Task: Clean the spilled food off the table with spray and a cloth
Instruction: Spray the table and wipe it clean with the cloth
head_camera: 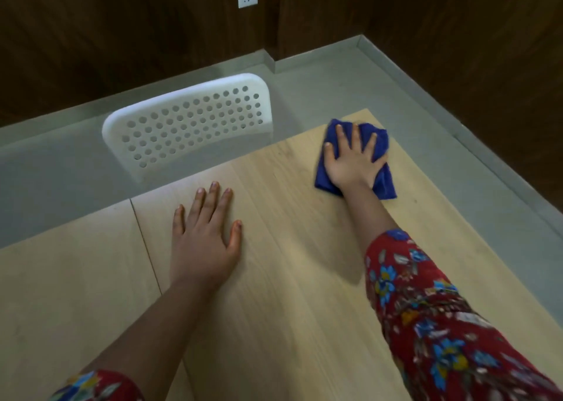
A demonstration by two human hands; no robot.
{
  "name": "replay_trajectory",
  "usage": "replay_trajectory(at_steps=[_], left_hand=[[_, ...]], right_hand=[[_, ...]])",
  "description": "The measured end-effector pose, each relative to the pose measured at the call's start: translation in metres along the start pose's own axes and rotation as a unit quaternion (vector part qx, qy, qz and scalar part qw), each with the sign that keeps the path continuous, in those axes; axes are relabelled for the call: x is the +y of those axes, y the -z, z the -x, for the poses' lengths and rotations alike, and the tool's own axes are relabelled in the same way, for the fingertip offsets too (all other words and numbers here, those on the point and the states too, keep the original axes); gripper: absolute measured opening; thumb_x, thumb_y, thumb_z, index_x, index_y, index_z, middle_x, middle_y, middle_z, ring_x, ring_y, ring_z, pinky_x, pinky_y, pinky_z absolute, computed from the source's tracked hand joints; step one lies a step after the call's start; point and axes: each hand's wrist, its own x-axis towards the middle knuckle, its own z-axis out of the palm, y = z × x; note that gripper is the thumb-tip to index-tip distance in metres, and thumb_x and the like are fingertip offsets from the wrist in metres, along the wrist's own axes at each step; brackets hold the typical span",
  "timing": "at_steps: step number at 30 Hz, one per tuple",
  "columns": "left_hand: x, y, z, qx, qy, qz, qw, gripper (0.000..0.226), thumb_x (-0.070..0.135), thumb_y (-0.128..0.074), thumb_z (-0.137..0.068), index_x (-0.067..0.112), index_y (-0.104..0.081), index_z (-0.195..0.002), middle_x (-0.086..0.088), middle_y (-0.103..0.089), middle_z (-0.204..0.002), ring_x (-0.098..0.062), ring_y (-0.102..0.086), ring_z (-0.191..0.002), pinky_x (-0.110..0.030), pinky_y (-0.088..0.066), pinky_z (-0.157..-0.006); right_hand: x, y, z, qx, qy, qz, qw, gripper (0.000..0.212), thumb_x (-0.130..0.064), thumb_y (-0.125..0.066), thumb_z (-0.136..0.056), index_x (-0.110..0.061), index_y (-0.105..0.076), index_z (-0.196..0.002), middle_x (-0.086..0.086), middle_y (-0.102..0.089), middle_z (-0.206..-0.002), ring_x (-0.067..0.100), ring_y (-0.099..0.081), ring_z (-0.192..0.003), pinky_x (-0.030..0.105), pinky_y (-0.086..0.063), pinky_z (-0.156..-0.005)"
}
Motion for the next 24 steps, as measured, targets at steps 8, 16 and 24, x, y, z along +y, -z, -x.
replay_trajectory(at_steps=[8,16,24], left_hand=[[0.000,0.003,-0.001,0.002,0.003,0.005,1.000,0.064,0.052,-0.016,-0.093,0.034,-0.007,-0.154,0.010,0.001,-0.162,-0.010,0.005,-0.149,-0.044,-0.003,-0.121],[-0.001,0.000,-0.001,0.006,0.008,0.003,1.000,0.063,0.053,-0.014,-0.094,0.035,-0.003,-0.154,0.012,0.007,-0.162,-0.008,0.010,-0.148,-0.043,0.003,-0.121],[-0.004,0.000,0.000,0.012,-0.003,0.020,1.000,0.064,0.054,-0.014,-0.094,0.033,-0.007,-0.154,0.011,0.002,-0.162,-0.010,0.006,-0.149,-0.044,-0.001,-0.121]], right_hand=[[-0.027,-0.031,0.144,0.011,0.315,0.005,0.949,0.053,-0.044,-0.025,-0.097,-0.037,-0.028,-0.150,-0.011,-0.018,-0.160,0.020,-0.011,-0.149,0.051,-0.009,-0.118],[0.031,-0.001,0.010,0.028,-0.006,0.002,1.000,0.056,-0.049,-0.016,-0.101,-0.032,-0.010,-0.154,-0.006,-0.003,-0.163,0.024,0.002,-0.150,0.053,0.003,-0.119],[0.015,0.016,0.058,0.016,0.141,-0.259,0.955,0.055,-0.035,-0.041,-0.102,-0.018,-0.024,-0.152,-0.002,-0.032,-0.155,0.017,-0.028,-0.143,0.030,-0.025,-0.116]])
